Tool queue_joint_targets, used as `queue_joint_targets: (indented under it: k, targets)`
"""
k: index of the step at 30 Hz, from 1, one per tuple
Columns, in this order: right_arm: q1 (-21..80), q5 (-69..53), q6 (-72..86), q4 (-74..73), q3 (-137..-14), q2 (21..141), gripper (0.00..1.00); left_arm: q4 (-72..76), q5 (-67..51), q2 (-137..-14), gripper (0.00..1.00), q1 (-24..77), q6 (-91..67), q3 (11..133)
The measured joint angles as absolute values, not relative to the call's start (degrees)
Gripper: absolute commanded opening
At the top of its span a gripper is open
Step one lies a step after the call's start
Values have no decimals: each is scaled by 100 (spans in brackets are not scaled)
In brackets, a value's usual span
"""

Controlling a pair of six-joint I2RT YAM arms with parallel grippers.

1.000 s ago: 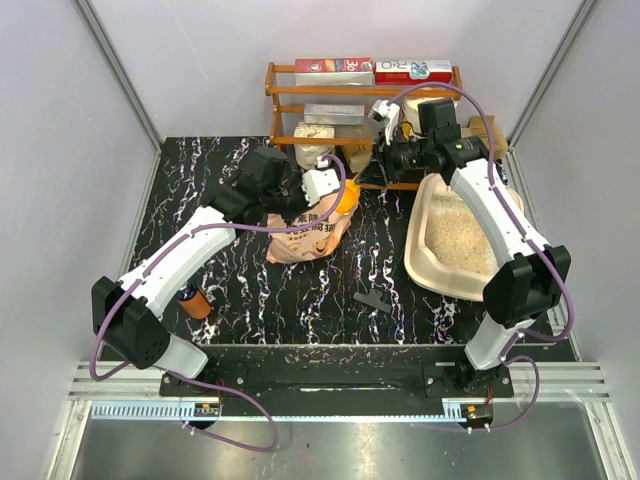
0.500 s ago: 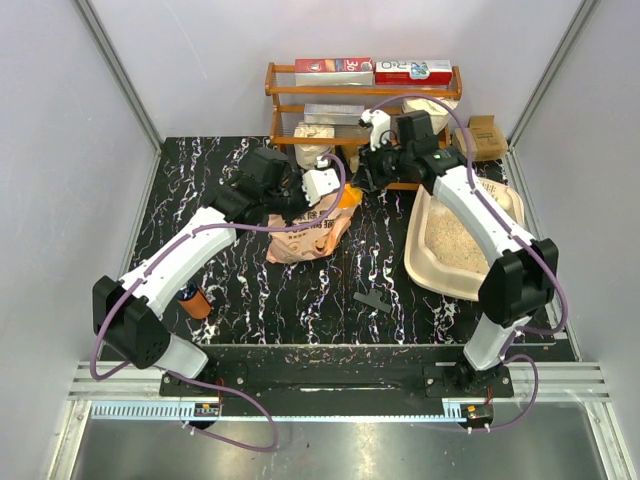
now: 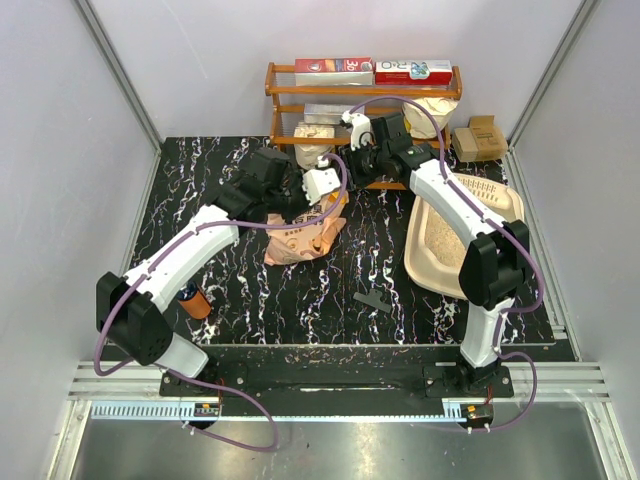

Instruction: Fill the litter box with clean litter

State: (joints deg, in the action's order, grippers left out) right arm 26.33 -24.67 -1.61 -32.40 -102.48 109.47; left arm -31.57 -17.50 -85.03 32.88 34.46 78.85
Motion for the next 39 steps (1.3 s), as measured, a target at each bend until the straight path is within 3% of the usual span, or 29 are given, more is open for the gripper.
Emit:
queue_joint_targets:
  k: [14,21,31,39]
  targets:
    - [2692,-3317,-375,-4401,-10862,10947,0,-3118,-1717,-8329,0,3301,4206,7933]
    - [2845,-2840,-167,-4434,-10508,10980,0,-2893,-1776,-8176,0,3334,4453,7671]
    - [2759,-3065,679,-3361,-9631,10965,0,-2834,-1750,-8176,0,3347,4368,7640]
    - [2355,-4810,1833,-2147,-9181,11533,0,-2860,-1616,-8200,0,3339,4379,7640]
